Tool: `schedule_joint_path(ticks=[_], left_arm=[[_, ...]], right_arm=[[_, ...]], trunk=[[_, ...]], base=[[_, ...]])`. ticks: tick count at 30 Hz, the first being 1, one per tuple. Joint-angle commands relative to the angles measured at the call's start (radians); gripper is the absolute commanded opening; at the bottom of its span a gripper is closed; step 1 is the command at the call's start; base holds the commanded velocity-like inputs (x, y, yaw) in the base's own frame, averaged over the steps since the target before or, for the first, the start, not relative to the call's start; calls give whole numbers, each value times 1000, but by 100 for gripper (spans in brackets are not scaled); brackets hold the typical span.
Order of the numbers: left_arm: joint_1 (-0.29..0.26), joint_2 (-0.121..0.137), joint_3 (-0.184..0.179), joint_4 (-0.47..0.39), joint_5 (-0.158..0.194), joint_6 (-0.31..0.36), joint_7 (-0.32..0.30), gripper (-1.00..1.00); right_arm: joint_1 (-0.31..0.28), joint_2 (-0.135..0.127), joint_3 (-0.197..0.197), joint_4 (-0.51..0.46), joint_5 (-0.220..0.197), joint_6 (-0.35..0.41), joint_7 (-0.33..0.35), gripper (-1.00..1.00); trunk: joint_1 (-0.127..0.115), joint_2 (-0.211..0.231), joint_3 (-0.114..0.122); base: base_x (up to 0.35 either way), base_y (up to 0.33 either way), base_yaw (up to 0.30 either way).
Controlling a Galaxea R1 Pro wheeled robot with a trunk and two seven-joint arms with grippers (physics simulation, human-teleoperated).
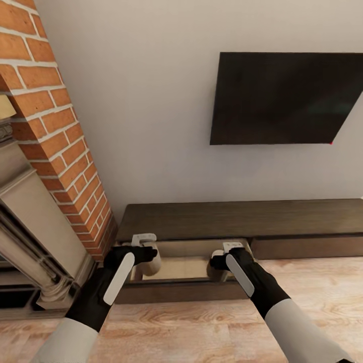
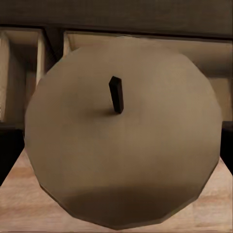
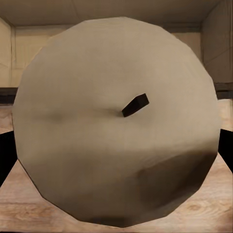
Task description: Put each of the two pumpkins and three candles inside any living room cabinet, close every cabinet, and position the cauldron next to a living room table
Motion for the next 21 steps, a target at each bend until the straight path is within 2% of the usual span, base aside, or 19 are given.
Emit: schedule_joint_path(ticks=[1,4,5,7,10,14,16,18,21], left_arm=[[0,-1,-2,6,-2,1,-2,-100],[1,-3,-24,16,1,0,-4,-100],[1,-4,-40,37,3,-1,-5,-100],[1,-12,-51,85,4,-3,-6,-100],[1,-40,-56,165,5,-33,-7,-100],[2,-46,-60,196,4,-64,-6,-100],[2,-46,-61,227,3,-68,-6,-100],[3,-46,-61,252,2,-77,-7,-100],[3,-47,-70,280,2,-155,-8,-100]], right_arm=[[0,1,3,13,-1,-17,0,-100],[0,2,4,23,-2,-29,1,-100],[2,2,5,26,-2,-32,1,-100],[6,1,5,29,-3,-34,2,-100],[7,1,5,30,-3,-34,3,-100],[7,1,6,30,-3,-37,7,-100],[7,1,9,40,-2,-64,9,-100],[7,1,26,55,6,-109,11,-100],[7,1,142,110,42,-254,12,-100]], trunk=[[0,0,0],[0,0,0],[0,0,0],[0,0,0],[0,0,0],[0,0,0],[0,0,0],[0,0,0],[0,0,0]], base=[[191,0,0],[276,0,0],[325,0,0],[331,0,0],[336,0,0],[267,0,0],[79,0,0],[31,0,0],[10,0,0]])
